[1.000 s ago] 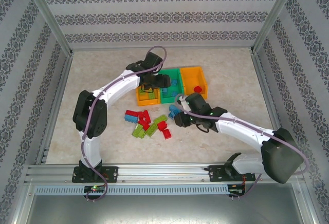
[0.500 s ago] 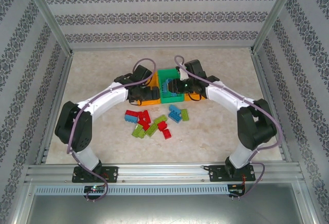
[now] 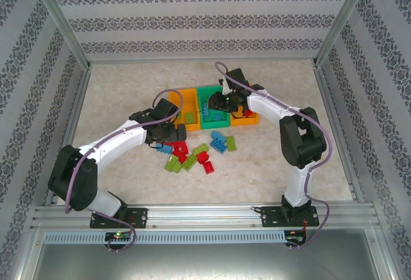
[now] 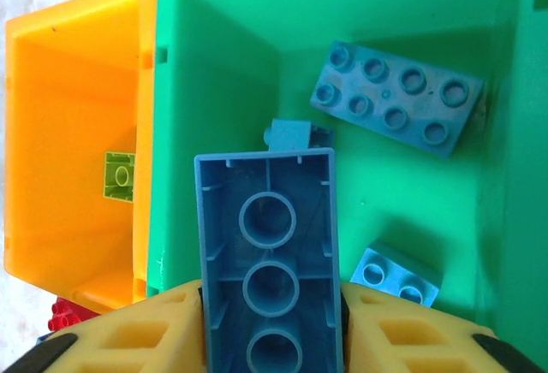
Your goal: Sort the legos into containers by color
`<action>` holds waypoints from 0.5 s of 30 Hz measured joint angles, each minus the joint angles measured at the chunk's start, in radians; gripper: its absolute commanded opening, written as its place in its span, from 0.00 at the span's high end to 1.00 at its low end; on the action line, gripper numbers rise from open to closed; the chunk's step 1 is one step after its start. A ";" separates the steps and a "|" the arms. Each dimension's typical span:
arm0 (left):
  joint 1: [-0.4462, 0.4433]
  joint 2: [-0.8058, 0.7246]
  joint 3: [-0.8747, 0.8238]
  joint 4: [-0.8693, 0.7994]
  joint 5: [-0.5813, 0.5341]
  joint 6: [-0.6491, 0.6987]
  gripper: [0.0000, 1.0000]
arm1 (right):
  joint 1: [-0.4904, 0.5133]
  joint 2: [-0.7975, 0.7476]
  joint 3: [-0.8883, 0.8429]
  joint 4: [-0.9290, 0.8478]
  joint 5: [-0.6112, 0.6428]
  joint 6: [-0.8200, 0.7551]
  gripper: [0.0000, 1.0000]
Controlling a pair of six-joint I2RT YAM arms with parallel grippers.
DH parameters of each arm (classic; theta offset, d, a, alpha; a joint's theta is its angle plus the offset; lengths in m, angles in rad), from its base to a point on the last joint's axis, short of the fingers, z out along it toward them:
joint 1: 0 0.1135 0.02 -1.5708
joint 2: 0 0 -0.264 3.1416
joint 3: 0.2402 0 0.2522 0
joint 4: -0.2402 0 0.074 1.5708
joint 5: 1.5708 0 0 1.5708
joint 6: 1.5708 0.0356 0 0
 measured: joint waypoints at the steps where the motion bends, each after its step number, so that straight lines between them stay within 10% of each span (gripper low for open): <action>1: -0.001 0.000 0.000 0.000 0.002 0.000 0.00 | 0.000 0.000 0.000 -0.002 0.000 0.004 0.50; 5: -0.012 0.006 0.002 0.000 0.002 0.002 0.00 | 0.000 0.000 0.003 -0.001 -0.005 0.014 0.31; 15: -0.034 0.034 0.011 0.008 -0.007 -0.020 0.01 | 0.022 -0.094 -0.076 0.015 0.017 -0.032 0.20</action>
